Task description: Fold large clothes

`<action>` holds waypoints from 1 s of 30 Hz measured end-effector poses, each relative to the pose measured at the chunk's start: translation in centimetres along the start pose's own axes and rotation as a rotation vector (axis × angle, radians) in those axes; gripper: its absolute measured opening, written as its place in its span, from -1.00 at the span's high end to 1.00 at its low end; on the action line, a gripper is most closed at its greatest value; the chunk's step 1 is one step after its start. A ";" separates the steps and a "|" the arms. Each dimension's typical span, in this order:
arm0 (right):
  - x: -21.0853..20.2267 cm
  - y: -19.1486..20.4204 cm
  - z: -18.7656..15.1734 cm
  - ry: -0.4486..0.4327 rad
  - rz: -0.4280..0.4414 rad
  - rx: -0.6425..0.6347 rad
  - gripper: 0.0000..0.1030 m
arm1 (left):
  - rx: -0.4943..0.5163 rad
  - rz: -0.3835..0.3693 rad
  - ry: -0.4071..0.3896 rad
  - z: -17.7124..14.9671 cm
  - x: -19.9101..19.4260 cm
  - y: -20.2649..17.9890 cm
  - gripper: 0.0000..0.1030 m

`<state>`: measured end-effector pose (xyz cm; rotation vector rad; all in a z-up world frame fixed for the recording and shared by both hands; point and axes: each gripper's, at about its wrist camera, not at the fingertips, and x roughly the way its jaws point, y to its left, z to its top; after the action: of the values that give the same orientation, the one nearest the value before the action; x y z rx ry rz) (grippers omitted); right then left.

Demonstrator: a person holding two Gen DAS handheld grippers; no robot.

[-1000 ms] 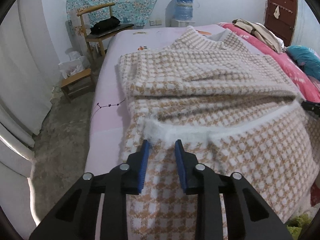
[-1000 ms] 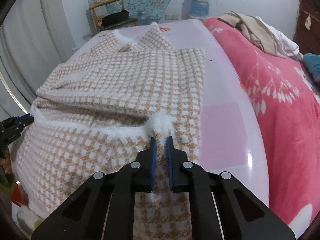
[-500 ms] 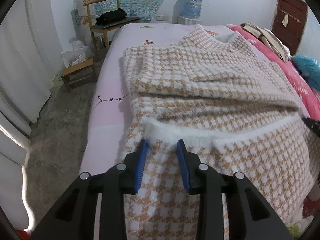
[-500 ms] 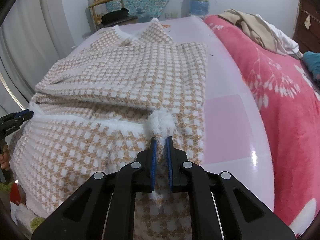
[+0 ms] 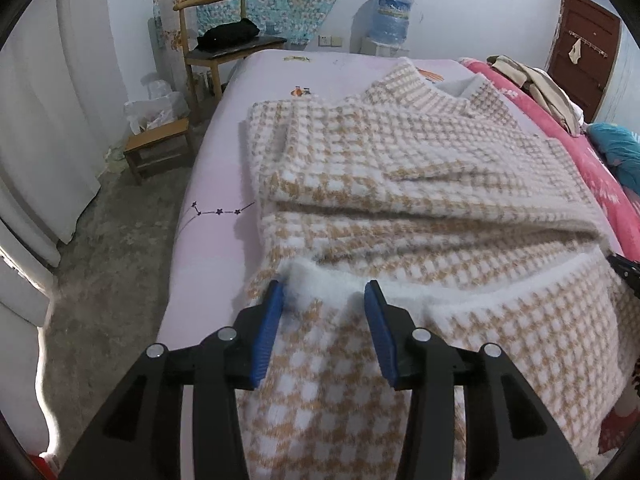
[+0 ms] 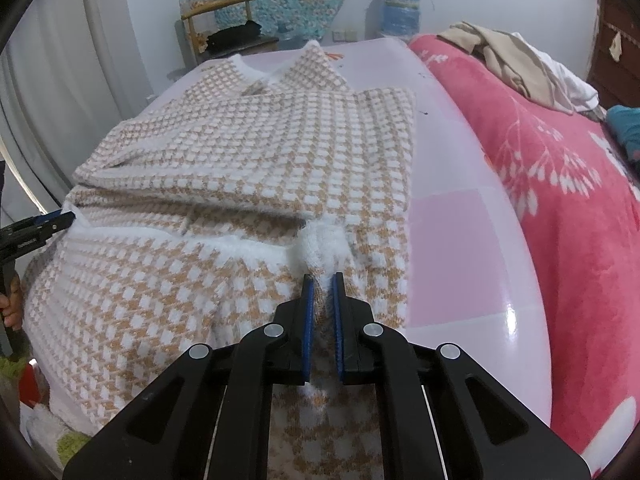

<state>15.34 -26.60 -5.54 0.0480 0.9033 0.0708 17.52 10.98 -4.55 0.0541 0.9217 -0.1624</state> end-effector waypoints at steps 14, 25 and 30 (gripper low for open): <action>-1.2 -1.3 4.4 -0.154 -0.054 0.009 0.92 | 0.005 0.045 -0.183 3.2 -1.8 -0.2 0.81; -2.6 -2.8 3.1 -0.155 -0.028 0.083 0.46 | 0.021 0.064 -0.152 1.5 1.1 -0.3 0.76; -4.6 2.3 2.7 -0.165 0.196 -0.027 0.42 | 0.009 0.055 -0.157 1.4 1.1 -0.3 0.75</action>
<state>14.52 -24.74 -0.06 0.1160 0.7308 0.2576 19.25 10.38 -4.62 0.0738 0.7621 -0.1184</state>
